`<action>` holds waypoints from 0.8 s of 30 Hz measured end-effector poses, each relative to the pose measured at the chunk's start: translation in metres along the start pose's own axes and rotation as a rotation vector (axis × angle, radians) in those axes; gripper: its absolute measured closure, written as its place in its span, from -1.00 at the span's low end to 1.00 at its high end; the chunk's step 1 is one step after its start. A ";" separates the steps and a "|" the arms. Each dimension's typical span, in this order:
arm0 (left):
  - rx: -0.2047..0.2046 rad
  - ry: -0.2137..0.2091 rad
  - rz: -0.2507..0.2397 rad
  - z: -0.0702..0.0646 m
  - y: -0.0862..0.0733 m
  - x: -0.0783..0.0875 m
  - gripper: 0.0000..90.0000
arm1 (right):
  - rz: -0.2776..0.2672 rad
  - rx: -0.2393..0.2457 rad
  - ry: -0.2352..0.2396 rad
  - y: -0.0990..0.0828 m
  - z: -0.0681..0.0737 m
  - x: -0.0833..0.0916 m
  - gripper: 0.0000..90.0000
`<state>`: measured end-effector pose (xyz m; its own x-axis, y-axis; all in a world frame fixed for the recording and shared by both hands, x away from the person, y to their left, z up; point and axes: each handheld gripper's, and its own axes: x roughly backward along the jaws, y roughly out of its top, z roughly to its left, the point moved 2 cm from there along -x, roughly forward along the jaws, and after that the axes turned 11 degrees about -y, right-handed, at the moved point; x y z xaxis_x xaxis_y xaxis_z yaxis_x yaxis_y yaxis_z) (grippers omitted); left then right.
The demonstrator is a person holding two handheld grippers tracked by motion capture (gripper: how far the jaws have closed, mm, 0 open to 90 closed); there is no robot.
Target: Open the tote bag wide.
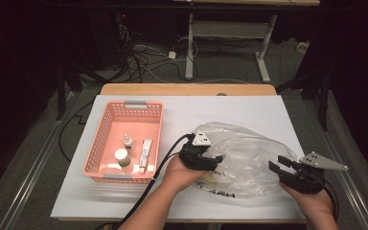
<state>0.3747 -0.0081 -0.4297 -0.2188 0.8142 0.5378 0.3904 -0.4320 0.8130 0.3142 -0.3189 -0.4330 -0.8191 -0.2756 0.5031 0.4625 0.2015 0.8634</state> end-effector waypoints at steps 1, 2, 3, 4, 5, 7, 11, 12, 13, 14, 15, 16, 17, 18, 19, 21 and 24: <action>-0.001 0.003 -0.009 -0.001 0.001 0.004 -0.38 | -0.011 0.006 0.003 0.003 0.003 0.001 0.11; -0.004 0.007 -0.021 -0.002 0.001 0.008 -0.42 | -0.020 0.013 0.004 0.007 0.006 0.003 0.10; -0.008 0.006 -0.028 -0.002 0.001 0.013 -0.42 | -0.025 0.013 0.007 0.009 0.009 0.004 0.09; -0.009 0.007 -0.038 -0.003 0.001 0.016 -0.43 | -0.032 0.018 0.011 0.012 0.011 0.005 0.09; -0.014 0.005 -0.041 -0.005 0.001 0.019 -0.43 | -0.037 0.022 0.013 0.014 0.013 0.005 0.08; -0.030 0.001 -0.059 -0.009 0.002 0.023 -0.43 | -0.042 0.023 0.016 0.018 0.017 0.006 0.07; -0.077 -0.026 -0.097 -0.026 0.006 0.025 -0.42 | -0.060 0.028 0.028 0.022 0.024 0.007 0.02; -0.107 -0.043 -0.088 -0.033 0.008 0.021 -0.42 | -0.064 0.028 0.029 0.023 0.026 0.007 -0.01; -0.138 -0.065 -0.077 -0.041 0.010 0.016 -0.40 | -0.063 0.030 0.029 0.024 0.028 0.007 -0.06; -0.168 -0.082 -0.063 -0.047 0.012 0.009 -0.34 | -0.063 0.029 0.028 0.025 0.030 0.006 -0.12; -0.191 -0.095 -0.040 -0.051 0.013 0.001 -0.28 | -0.062 0.028 0.021 0.025 0.031 0.004 -0.20; -0.205 -0.100 -0.003 -0.054 0.014 -0.009 -0.27 | -0.057 0.023 0.012 0.025 0.032 0.002 -0.30; -0.217 -0.093 0.041 -0.053 0.014 -0.018 -0.27 | -0.045 0.012 0.005 0.025 0.032 -0.001 -0.39; -0.222 -0.082 0.085 -0.052 0.013 -0.026 -0.26 | -0.035 0.006 0.001 0.023 0.032 -0.003 -0.46; -0.224 -0.080 0.125 -0.049 0.011 -0.034 -0.16 | -0.025 0.001 0.002 0.022 0.033 -0.006 -0.54; -0.217 -0.090 0.194 -0.040 0.007 -0.042 0.14 | 0.011 0.001 0.021 0.017 0.036 -0.013 -0.55; -0.193 -0.097 0.210 -0.030 0.003 -0.042 0.61 | 0.071 0.029 0.030 0.007 0.042 -0.028 -0.20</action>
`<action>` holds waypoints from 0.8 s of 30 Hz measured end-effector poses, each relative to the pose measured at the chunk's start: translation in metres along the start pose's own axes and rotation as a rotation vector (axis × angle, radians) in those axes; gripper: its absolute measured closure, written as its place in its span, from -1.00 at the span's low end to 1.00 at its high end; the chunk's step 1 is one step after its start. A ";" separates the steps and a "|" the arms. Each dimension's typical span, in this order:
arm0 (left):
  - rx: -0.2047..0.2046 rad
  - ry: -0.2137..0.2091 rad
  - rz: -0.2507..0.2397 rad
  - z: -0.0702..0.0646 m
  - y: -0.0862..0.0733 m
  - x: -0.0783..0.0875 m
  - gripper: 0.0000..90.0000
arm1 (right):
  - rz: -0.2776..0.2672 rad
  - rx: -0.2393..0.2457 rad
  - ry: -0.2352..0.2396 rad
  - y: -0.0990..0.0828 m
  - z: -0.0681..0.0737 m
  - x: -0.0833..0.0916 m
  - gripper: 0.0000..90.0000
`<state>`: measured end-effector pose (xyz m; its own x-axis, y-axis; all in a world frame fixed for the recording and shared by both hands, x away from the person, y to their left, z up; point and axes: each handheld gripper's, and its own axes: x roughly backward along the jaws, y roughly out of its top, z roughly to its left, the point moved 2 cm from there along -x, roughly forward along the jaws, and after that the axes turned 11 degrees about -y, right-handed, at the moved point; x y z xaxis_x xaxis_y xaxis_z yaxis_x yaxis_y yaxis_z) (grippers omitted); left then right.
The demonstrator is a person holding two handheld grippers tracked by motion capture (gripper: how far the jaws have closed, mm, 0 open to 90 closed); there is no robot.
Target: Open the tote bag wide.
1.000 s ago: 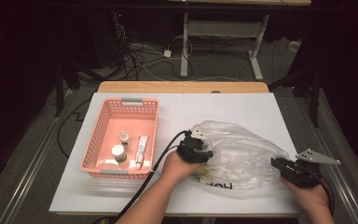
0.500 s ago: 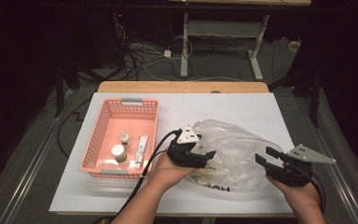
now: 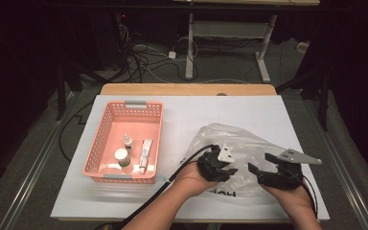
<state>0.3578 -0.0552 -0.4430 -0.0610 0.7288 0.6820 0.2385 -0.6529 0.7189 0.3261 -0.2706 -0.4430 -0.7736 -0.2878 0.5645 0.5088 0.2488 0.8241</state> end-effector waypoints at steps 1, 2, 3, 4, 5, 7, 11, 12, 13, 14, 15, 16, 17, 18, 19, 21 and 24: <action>0.012 -0.008 -0.016 0.002 -0.001 0.003 0.69 | 0.021 0.002 0.002 -0.003 0.001 -0.006 -0.06; 0.011 -0.006 -0.030 0.002 -0.001 0.006 0.74 | 0.035 0.010 0.004 -0.006 0.002 -0.011 0.13; 0.006 -0.009 -0.042 0.001 0.000 0.009 0.81 | 0.043 0.015 0.006 -0.009 0.002 -0.015 0.27; 0.002 -0.014 -0.052 0.000 0.001 0.013 0.81 | 0.044 0.014 0.003 -0.010 0.002 -0.019 0.35; -0.006 -0.005 -0.060 -0.001 0.001 0.016 0.81 | 0.048 0.011 0.009 -0.011 0.001 -0.021 0.55; -0.012 0.009 -0.092 -0.001 0.003 0.024 0.90 | 0.044 0.031 0.013 -0.012 0.002 -0.025 0.90; 0.004 0.076 -0.139 0.008 0.007 0.036 0.96 | 0.021 0.056 0.017 -0.012 0.003 -0.020 1.00; 0.024 0.095 -0.159 0.013 0.009 0.038 0.96 | 0.014 0.057 0.019 -0.012 0.004 -0.016 1.00; 0.040 0.112 -0.174 0.019 0.010 0.040 0.96 | 0.004 0.062 0.021 -0.013 0.003 -0.012 1.00; 0.056 0.137 -0.182 0.026 0.011 0.042 0.96 | 0.002 0.061 0.018 -0.014 0.003 -0.007 1.00; 0.075 0.163 -0.184 0.033 0.013 0.041 0.97 | -0.004 0.065 0.017 -0.015 0.001 -0.003 1.00; 0.097 0.189 -0.184 0.041 0.014 0.040 0.97 | -0.008 0.069 0.019 -0.017 -0.001 0.002 1.00; 0.118 0.215 -0.177 0.049 0.014 0.038 0.97 | -0.004 0.066 0.018 -0.020 -0.002 0.006 1.00; 0.142 0.239 -0.161 0.058 0.013 0.035 0.97 | -0.003 0.067 0.014 -0.022 -0.004 0.010 1.00; 0.169 0.256 -0.147 0.066 0.011 0.032 0.97 | 0.000 0.069 0.012 -0.025 -0.007 0.015 1.00; 0.220 0.288 -0.119 0.081 0.004 0.026 0.97 | -0.003 0.059 0.013 -0.032 -0.013 0.023 1.00; 0.282 0.316 -0.081 0.096 -0.007 0.017 0.97 | 0.024 0.065 0.005 -0.046 -0.023 0.031 1.00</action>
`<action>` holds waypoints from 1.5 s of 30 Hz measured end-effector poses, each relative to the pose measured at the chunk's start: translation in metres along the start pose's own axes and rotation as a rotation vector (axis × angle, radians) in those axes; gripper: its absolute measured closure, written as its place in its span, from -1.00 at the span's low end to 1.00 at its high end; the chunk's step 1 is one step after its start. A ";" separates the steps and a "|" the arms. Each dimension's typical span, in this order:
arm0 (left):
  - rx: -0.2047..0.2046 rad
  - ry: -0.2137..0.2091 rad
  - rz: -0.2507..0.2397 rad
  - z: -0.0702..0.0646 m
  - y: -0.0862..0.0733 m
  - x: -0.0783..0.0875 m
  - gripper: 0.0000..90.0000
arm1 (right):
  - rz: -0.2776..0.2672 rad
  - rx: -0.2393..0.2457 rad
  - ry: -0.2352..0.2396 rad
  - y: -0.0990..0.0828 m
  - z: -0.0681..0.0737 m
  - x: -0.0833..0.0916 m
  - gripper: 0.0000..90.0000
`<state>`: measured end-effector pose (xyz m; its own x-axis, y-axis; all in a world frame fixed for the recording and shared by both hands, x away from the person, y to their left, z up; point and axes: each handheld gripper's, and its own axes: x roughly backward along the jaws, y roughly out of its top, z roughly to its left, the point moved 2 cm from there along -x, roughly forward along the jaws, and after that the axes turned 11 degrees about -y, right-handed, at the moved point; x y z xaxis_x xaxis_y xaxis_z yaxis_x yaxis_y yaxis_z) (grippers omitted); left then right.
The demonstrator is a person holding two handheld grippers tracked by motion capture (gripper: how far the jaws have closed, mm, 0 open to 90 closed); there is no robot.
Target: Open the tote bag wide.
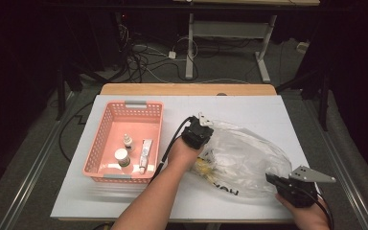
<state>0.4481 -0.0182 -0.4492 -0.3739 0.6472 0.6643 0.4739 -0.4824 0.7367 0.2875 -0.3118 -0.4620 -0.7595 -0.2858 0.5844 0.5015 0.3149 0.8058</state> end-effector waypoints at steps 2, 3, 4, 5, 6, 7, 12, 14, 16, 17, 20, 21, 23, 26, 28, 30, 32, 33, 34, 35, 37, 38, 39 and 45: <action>0.027 0.017 0.014 0.005 -0.005 -0.007 0.97 | 0.028 0.003 -0.018 -0.011 -0.006 0.001 1.00; 0.034 0.032 0.023 0.006 -0.007 -0.011 0.97 | 0.037 -0.005 -0.023 -0.016 -0.009 0.001 1.00; 0.043 0.037 0.031 0.007 -0.009 -0.014 0.97 | 0.046 -0.015 -0.032 -0.020 -0.013 0.002 1.00; 0.048 0.049 0.043 0.007 -0.012 -0.017 0.97 | 0.053 -0.020 -0.043 -0.023 -0.017 0.002 1.00; 0.054 0.062 0.053 0.008 -0.015 -0.020 0.97 | 0.061 -0.026 -0.054 -0.026 -0.021 0.002 1.00; 0.056 0.067 0.060 0.008 -0.016 -0.020 0.97 | 0.072 -0.025 -0.074 -0.029 -0.024 0.002 1.00; 0.060 0.067 0.057 0.008 -0.026 -0.017 0.96 | 0.087 -0.023 -0.068 -0.035 -0.026 0.000 1.00; 0.060 0.063 0.037 0.006 -0.028 -0.012 0.95 | 0.086 -0.026 -0.059 -0.034 -0.022 -0.002 0.94; 0.048 0.059 0.017 0.003 -0.027 -0.006 0.86 | 0.086 -0.019 -0.050 -0.032 -0.019 -0.002 0.84; 0.048 0.054 -0.001 0.001 -0.025 -0.002 0.77 | 0.075 -0.014 -0.041 -0.029 -0.018 -0.002 0.80; 0.012 0.034 -0.059 -0.008 -0.019 0.012 0.59 | 0.039 -0.018 -0.025 -0.019 -0.013 0.002 0.67; 0.008 0.025 -0.072 -0.010 -0.017 0.016 0.49 | 0.023 -0.024 -0.015 -0.014 -0.011 0.005 0.61; 0.010 0.005 -0.099 -0.014 -0.014 0.024 0.32 | 0.000 -0.029 -0.007 -0.008 -0.008 0.009 0.51; -0.008 -0.036 -0.104 -0.021 -0.013 0.032 0.17 | -0.030 -0.037 0.005 -0.001 -0.005 0.014 0.38; -0.018 -0.056 -0.110 -0.025 -0.013 0.037 0.10 | -0.053 -0.044 0.003 0.003 -0.003 0.018 0.27; -0.020 -0.080 -0.121 -0.028 -0.014 0.041 0.06 | -0.076 -0.051 0.004 0.006 -0.003 0.023 0.19; -0.017 -0.114 -0.131 -0.031 -0.015 0.045 0.02 | -0.105 -0.060 0.000 0.009 -0.005 0.028 0.13; -0.020 -0.119 -0.133 -0.033 -0.016 0.046 -0.02 | -0.116 -0.079 0.000 0.011 -0.007 0.031 0.12; -0.022 -0.129 -0.137 -0.034 -0.016 0.048 -0.04 | -0.135 -0.079 0.006 0.013 -0.008 0.034 0.10; -0.027 -0.134 -0.141 -0.035 -0.017 0.049 -0.04 | -0.149 -0.088 0.001 0.015 -0.010 0.037 0.06; -0.022 -0.151 -0.149 -0.037 -0.018 0.053 -0.11 | -0.178 -0.095 -0.005 0.019 -0.013 0.042 -0.01; -0.021 -0.160 -0.150 -0.038 -0.019 0.054 -0.13 | -0.189 -0.105 -0.009 0.020 -0.014 0.044 -0.06; -0.018 -0.168 -0.151 -0.039 -0.020 0.055 -0.15 | -0.202 -0.103 -0.012 0.022 -0.016 0.045 -0.12; 0.000 -0.202 -0.156 -0.044 -0.030 0.062 -0.42 | -0.228 -0.115 -0.032 0.024 -0.023 0.037 -0.40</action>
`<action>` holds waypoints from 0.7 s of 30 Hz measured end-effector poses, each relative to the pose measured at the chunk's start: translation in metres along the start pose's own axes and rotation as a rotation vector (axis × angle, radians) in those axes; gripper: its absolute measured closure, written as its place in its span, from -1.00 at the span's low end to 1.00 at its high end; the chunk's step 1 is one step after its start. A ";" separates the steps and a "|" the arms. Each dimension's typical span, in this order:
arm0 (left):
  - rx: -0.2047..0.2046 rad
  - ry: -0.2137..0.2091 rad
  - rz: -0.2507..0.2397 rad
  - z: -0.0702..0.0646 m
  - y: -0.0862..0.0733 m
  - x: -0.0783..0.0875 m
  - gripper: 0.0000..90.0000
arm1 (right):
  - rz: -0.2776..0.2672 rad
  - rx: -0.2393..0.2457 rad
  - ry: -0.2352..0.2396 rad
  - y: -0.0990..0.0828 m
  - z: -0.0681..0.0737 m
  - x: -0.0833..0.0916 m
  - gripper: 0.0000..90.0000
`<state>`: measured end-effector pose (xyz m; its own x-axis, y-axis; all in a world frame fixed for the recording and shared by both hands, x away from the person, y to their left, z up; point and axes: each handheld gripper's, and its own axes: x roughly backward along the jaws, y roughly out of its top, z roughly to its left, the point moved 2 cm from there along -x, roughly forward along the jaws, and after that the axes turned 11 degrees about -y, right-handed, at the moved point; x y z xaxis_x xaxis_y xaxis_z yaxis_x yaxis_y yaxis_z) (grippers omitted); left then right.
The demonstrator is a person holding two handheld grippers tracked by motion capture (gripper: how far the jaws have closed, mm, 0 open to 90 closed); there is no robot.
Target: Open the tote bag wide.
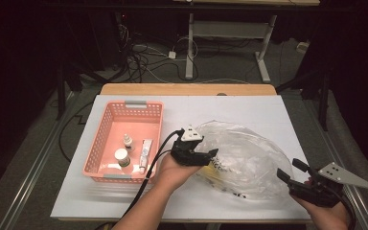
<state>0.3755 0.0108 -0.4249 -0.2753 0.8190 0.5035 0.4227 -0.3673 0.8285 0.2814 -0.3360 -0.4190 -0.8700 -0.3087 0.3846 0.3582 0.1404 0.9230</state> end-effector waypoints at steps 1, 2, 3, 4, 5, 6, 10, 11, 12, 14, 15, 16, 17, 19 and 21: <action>-0.004 0.002 -0.002 -0.002 -0.002 0.001 -0.48 | 0.001 -0.007 -0.007 -0.001 0.000 -0.002 -0.45; -0.007 0.003 -0.005 -0.004 -0.004 0.002 -0.51 | -0.002 -0.002 -0.011 -0.001 -0.001 -0.005 -0.48; -0.009 0.003 -0.006 -0.005 -0.005 0.003 -0.55 | 0.000 -0.006 -0.014 -0.002 -0.002 -0.007 -0.51; -0.008 0.004 -0.008 -0.007 -0.007 0.005 -0.61 | 0.002 -0.012 -0.017 -0.003 -0.003 -0.010 -0.54; -0.009 0.007 -0.011 -0.009 -0.008 0.006 -0.65 | 0.007 -0.014 -0.018 -0.003 -0.003 -0.012 -0.57; -0.015 0.008 -0.012 -0.010 -0.009 0.007 -0.68 | 0.008 -0.014 -0.024 -0.003 -0.003 -0.014 -0.62; -0.021 0.010 -0.015 -0.015 -0.011 0.010 -0.84 | 0.010 -0.006 -0.024 -0.002 -0.003 -0.019 -0.72; -0.024 0.009 -0.016 -0.016 -0.011 0.010 -0.88 | 0.011 -0.009 -0.026 -0.003 -0.002 -0.020 -0.77; -0.028 0.012 -0.017 -0.018 -0.012 0.010 -0.92 | 0.011 -0.010 -0.029 -0.003 -0.002 -0.020 -0.83; -0.031 0.012 -0.009 -0.020 -0.014 0.010 -1.00 | 0.018 -0.015 -0.036 -0.004 -0.001 -0.022 -0.97; -0.036 0.011 -0.010 -0.021 -0.015 0.011 -1.00 | 0.021 -0.019 -0.038 -0.005 -0.001 -0.022 -1.00; -0.037 0.011 -0.013 -0.022 -0.016 0.011 -1.00 | 0.021 -0.018 -0.034 -0.005 -0.001 -0.022 -1.00; -0.038 0.007 -0.010 -0.024 -0.017 0.012 -1.00 | 0.023 -0.017 -0.036 -0.006 0.000 -0.022 -1.00; -0.049 -0.005 -0.008 -0.027 -0.017 0.015 -1.00 | 0.031 -0.014 -0.034 -0.008 0.001 -0.022 -1.00; -0.057 0.003 -0.011 -0.029 -0.017 0.018 -1.00 | 0.032 -0.021 -0.036 -0.009 0.000 -0.021 -1.00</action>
<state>0.3377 0.0190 -0.4229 -0.2827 0.8216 0.4951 0.3695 -0.3830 0.8466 0.2965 -0.3304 -0.4354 -0.8692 -0.2703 0.4140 0.3932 0.1297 0.9103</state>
